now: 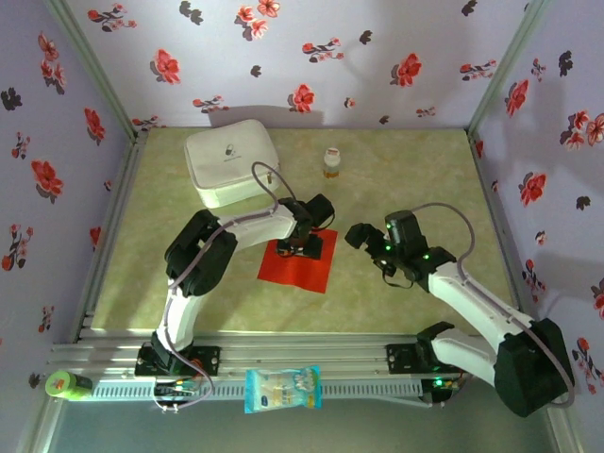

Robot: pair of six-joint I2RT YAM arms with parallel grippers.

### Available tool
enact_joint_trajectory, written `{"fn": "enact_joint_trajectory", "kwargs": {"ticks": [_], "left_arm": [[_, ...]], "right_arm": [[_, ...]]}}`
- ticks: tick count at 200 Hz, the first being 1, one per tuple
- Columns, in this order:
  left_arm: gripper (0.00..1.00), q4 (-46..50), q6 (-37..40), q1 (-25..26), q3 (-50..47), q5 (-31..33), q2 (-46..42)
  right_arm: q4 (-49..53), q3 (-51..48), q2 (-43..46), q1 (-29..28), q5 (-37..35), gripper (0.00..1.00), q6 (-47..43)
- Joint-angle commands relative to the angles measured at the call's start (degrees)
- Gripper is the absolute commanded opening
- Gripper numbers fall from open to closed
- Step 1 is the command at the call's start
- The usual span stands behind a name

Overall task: Fold a paper plane with a square sheet of paper (pick it up from the middle)
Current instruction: First fold the square sheet of paper in half at the center of the table.

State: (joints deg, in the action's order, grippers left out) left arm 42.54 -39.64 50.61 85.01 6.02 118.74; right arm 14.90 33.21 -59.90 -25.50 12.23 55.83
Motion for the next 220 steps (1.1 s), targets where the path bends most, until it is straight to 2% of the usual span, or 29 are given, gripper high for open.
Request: {"fn": "enact_joint_trajectory", "kwargs": {"ticks": [1,24,37,72,87,129,203,220], "left_arm": [[0.68,0.19,-0.06,0.30,-2.79,-2.46,1.31],[0.57,-1.22,-0.81,0.28,-3.78,-2.45,-0.82],[0.54,-2.30,-1.27,0.28,-4.68,-2.42,-2.23],[0.44,-3.59,-2.02,0.36,-5.87,-1.81,-5.15],[0.36,-3.61,-2.18,0.28,-6.23,-1.38,-6.48],[0.32,-5.95,-2.87,-0.52,-9.15,-1.84,-11.82],[0.32,-17.06,-7.73,-4.70,-16.15,-16.56,-21.24],[0.33,-22.44,-10.15,-5.63,-18.79,-21.23,-23.44]], "right_arm": [[0.03,-0.69,1.35,0.01,-0.65,0.99,0.71],[3.26,0.34,0.90,-0.01,-3.57,0.99,1.03],[5.41,1.42,0.05,0.01,-4.87,0.99,-0.01],[8.27,3.69,-2.32,-0.04,-4.84,0.99,-0.61],[7.72,3.82,-3.02,0.00,-3.77,0.99,-0.64],[6.83,4.23,-3.14,0.01,-2.78,0.99,-2.02],[7.71,4.49,0.51,0.01,-4.54,0.99,-3.93],[8.27,4.84,0.96,-0.06,-4.52,0.99,-4.39]]}}
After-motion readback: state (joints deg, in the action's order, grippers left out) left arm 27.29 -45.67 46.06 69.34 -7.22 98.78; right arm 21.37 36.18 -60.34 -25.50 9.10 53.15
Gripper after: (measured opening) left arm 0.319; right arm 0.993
